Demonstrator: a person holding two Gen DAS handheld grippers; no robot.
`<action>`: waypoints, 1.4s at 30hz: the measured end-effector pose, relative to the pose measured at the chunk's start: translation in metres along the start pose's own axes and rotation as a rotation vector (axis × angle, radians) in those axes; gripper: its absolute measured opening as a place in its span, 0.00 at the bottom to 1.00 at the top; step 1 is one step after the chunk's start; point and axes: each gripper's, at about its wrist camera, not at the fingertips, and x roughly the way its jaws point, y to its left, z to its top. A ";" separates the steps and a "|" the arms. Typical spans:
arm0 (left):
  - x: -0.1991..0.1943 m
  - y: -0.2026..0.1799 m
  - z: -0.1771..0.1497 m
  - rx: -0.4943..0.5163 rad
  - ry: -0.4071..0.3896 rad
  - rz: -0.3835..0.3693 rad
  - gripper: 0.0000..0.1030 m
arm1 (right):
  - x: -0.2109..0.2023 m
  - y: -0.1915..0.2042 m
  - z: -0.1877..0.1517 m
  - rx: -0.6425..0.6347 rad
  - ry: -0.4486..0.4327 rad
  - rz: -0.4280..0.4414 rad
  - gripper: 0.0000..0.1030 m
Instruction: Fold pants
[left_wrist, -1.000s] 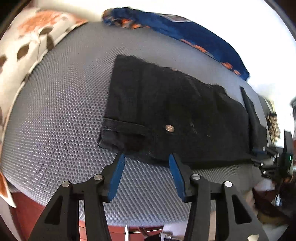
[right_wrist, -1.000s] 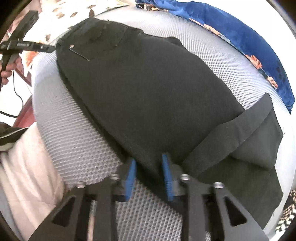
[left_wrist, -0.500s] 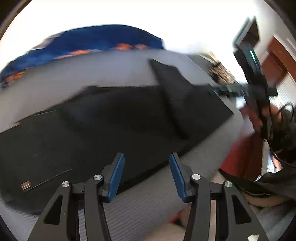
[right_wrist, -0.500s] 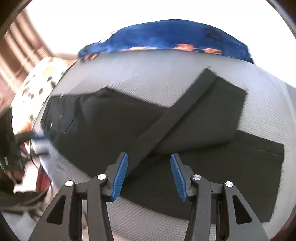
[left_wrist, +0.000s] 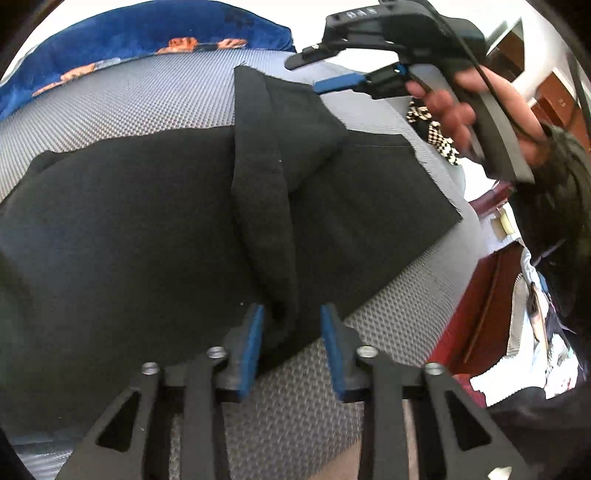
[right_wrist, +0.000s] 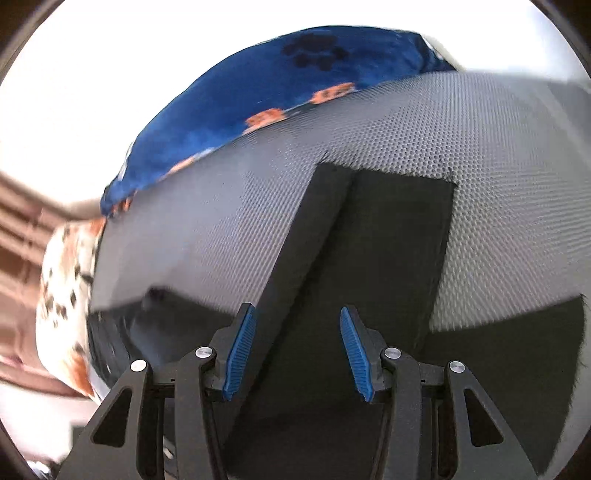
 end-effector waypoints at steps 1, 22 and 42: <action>0.003 0.000 0.001 -0.006 0.001 0.003 0.17 | 0.010 -0.008 0.011 0.040 0.010 0.020 0.48; 0.010 0.011 -0.003 -0.085 0.005 -0.011 0.07 | 0.095 -0.036 0.096 0.200 -0.016 0.158 0.10; 0.017 -0.014 -0.004 0.085 -0.010 0.046 0.08 | -0.159 -0.130 -0.114 0.360 -0.371 -0.156 0.04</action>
